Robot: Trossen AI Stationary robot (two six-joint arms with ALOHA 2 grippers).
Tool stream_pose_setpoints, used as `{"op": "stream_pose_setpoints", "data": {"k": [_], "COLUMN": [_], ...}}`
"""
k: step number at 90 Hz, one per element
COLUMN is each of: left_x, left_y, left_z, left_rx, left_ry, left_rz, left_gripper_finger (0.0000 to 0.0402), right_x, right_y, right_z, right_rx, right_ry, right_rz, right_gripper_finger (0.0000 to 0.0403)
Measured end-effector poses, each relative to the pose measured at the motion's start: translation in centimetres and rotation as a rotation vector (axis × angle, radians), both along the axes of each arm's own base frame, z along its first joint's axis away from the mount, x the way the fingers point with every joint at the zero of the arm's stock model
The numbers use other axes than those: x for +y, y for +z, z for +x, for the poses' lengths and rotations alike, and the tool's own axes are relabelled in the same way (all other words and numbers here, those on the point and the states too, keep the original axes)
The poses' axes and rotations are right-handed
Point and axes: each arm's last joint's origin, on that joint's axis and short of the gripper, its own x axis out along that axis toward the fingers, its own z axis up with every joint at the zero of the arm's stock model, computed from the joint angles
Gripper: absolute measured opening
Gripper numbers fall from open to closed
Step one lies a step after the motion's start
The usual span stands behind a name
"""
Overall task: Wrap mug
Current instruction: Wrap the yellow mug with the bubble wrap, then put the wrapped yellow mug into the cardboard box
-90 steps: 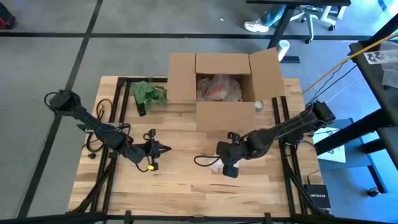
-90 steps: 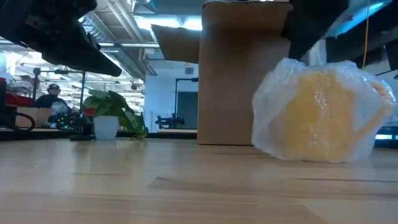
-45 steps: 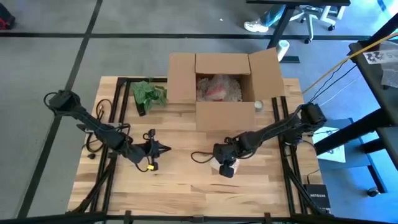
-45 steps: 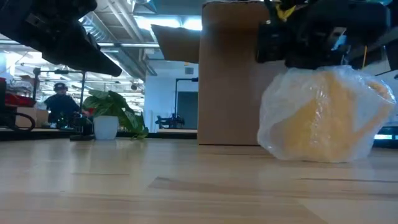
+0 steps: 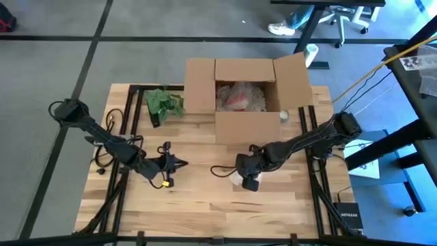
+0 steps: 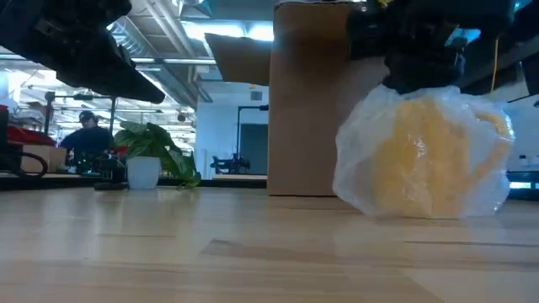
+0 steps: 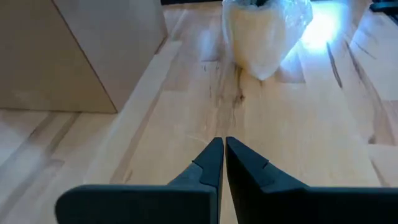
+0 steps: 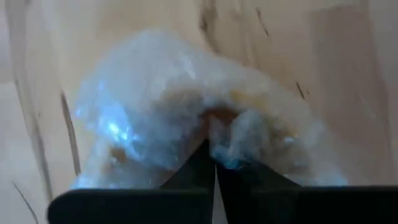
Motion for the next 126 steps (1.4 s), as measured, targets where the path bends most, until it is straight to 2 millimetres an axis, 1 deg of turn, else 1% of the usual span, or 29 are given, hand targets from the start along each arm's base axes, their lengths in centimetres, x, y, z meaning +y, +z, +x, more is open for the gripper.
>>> {"op": "stream_pose_setpoints", "data": {"k": [12,19,30,45,55,76,99,115,126], "left_x": [0.0,0.0,0.0,0.0,0.0,0.0,0.0,0.0,0.0], "left_y": [0.0,0.0,0.0,0.0,0.0,0.0,0.0,0.0,0.0], "left_z": [0.0,0.0,0.0,0.0,0.0,0.0,0.0,0.0,0.0], "left_rx": [0.000,0.000,0.002,0.003,0.002,-0.002,-0.003,-0.003,-0.002], "left_ry": [0.000,0.000,0.000,0.001,0.001,0.001,0.001,0.001,-0.002], "left_rz": [0.000,0.000,0.000,-0.001,-0.002,-0.004,-0.005,-0.005,-0.006], "left_gripper_finger": [0.0000,0.0000,0.0000,0.0000,0.0000,0.0000,0.0000,0.0000,0.0000], "right_x": [0.5,1.0,2.0,2.9,3.1,3.4,3.9,4.3,4.4], "right_y": [0.8,1.8,3.3,4.2,4.1,3.8,1.4,0.0,-1.0], "right_z": [0.0,0.2,0.3,0.1,-0.2,0.0,0.9,1.8,2.0], "right_rx": [0.003,-0.032,-0.078,-0.103,-0.081,-0.074,-0.005,0.005,0.033], "right_ry": [0.022,0.040,0.062,0.057,0.044,0.036,0.051,0.083,0.112], "right_rz": [-0.003,0.009,0.024,0.039,0.040,0.042,0.040,0.031,0.009], "right_gripper_finger": [0.0003,0.0013,0.0041,0.0085,0.0097,0.0099,0.0099,0.0099,0.0082]}}
